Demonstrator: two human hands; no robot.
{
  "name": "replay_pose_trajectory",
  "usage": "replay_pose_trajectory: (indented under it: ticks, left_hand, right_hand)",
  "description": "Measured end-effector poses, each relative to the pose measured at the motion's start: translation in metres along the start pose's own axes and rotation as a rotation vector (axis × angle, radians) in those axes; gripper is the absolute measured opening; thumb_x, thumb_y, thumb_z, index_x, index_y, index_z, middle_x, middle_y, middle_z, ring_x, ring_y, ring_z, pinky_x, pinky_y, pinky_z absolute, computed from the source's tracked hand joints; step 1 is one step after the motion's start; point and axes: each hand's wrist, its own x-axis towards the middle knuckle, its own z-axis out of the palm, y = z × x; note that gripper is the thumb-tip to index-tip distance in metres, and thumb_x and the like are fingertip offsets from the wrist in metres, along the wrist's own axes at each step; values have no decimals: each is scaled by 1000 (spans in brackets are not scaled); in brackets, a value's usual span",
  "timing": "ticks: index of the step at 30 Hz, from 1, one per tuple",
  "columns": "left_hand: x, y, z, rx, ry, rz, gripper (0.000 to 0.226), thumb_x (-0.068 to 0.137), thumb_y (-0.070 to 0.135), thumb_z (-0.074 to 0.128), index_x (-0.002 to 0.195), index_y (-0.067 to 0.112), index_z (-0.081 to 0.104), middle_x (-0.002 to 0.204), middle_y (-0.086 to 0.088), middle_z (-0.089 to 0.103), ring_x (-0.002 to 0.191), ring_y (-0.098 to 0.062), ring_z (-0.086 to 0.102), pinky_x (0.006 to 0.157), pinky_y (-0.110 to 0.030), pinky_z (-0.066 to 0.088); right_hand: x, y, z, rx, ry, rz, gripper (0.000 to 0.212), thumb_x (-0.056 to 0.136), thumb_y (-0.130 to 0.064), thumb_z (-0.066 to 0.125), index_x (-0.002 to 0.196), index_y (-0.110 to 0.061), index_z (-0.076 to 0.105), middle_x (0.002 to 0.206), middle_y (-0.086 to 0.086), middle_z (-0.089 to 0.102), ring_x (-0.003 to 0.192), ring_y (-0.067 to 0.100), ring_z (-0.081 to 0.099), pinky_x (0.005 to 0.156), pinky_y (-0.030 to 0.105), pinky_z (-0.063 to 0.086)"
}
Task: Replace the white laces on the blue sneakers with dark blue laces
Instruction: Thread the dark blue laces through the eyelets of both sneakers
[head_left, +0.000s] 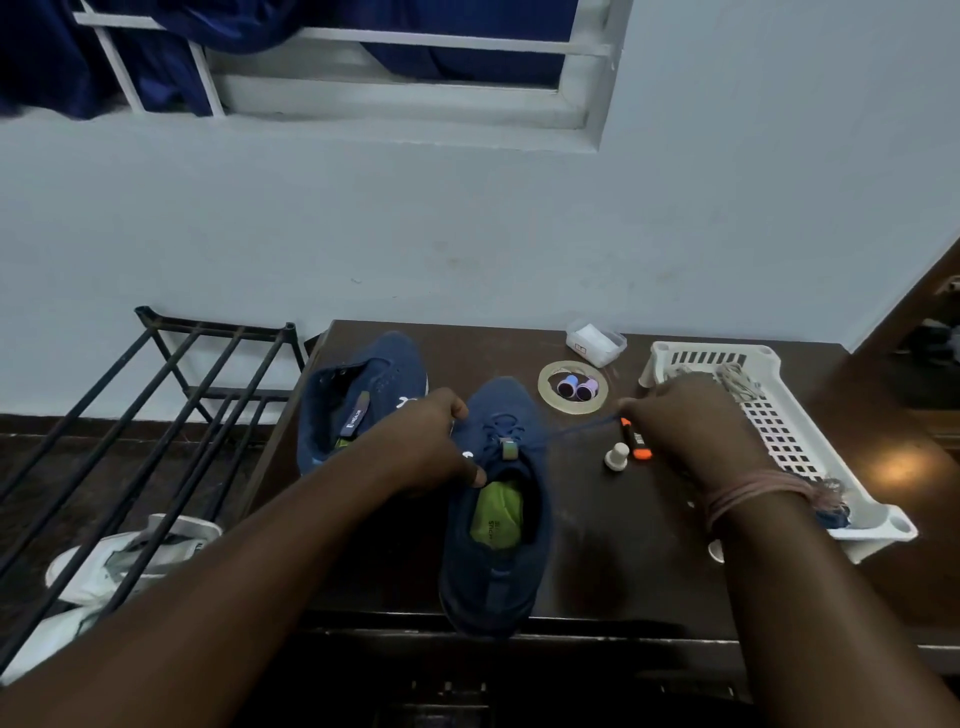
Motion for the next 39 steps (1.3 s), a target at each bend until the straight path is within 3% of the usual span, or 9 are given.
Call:
replay_pose_trajectory:
  ticks: [3, 7, 14, 17, 22, 28, 32, 35, 39]
  left_hand:
    - [4, 0, 3, 16, 1, -8, 75, 68, 32, 90, 131, 26, 49, 123, -1, 57, 105, -20, 60, 92, -38, 54]
    - [4, -1, 8, 8, 10, 38, 71, 72, 28, 88, 132, 27, 50, 125, 1, 56, 106, -18, 59, 90, -34, 53]
    - [-10, 18, -6, -451, 39, 554, 71, 88, 19, 76, 148, 35, 42, 141, 14, 55, 132, 2, 49, 109, -30, 45]
    - [-17, 24, -12, -565, 58, 615, 50, 92, 1, 67, 138, 20, 59, 120, 8, 70, 108, -5, 66, 88, -22, 54]
    - [-1, 10, -19, -539, 404, 363, 18, 99, 20, 61, 94, 26, 77, 78, 2, 73, 66, -12, 64, 62, -22, 51]
    - [17, -13, -14, -554, 546, -40, 12, 98, 21, 58, 100, 16, 69, 89, 6, 68, 82, -17, 67, 62, -20, 42]
    - [5, 7, -10, -351, 432, 241, 37, 91, 36, 70, 127, 32, 62, 120, 18, 61, 102, 4, 59, 85, -18, 43]
    - [-1, 21, -2, -336, 258, 449, 30, 89, 21, 73, 117, 30, 73, 99, 16, 75, 90, 9, 66, 80, -14, 50]
    - [0, 15, 5, -209, 409, 427, 12, 84, 19, 76, 90, 28, 80, 81, 16, 75, 77, 5, 68, 71, -19, 54]
  right_hand:
    - [6, 12, 1, 26, 81, 57, 33, 75, -37, 72, 68, -8, 57, 61, 8, 53, 66, 29, 57, 54, 29, 35]
    - [-9, -8, 0, 246, -33, -193, 50, 84, -39, 72, 63, 2, 53, 55, 9, 48, 52, 19, 44, 52, 27, 32]
    - [-34, -36, 9, 862, -719, -450, 24, 102, -15, 50, 107, 1, 68, 60, 8, 48, 50, 14, 39, 50, 26, 32]
    - [-35, -41, 7, 946, -622, -463, 19, 101, -7, 50, 105, 3, 66, 58, 9, 56, 46, 15, 45, 48, 26, 37]
    - [-34, -44, 16, 1014, -362, -382, 15, 101, -13, 53, 94, -8, 66, 89, 10, 74, 71, 14, 62, 64, 27, 51]
    - [-32, -50, 21, 1127, -256, -203, 8, 94, -9, 63, 98, -6, 69, 75, 1, 60, 59, 5, 50, 53, 15, 41]
    - [-37, -51, 28, 1029, -407, -160, 11, 95, 1, 53, 100, 2, 63, 75, 14, 65, 60, 17, 59, 56, 25, 49]
    - [-41, -53, 29, 1026, -510, -126, 12, 94, 3, 53, 102, 4, 61, 80, 19, 69, 64, 21, 65, 61, 29, 56]
    - [-36, -39, 28, 567, -444, -197, 20, 88, -15, 67, 96, 4, 69, 86, 19, 73, 63, 19, 59, 61, 35, 53]
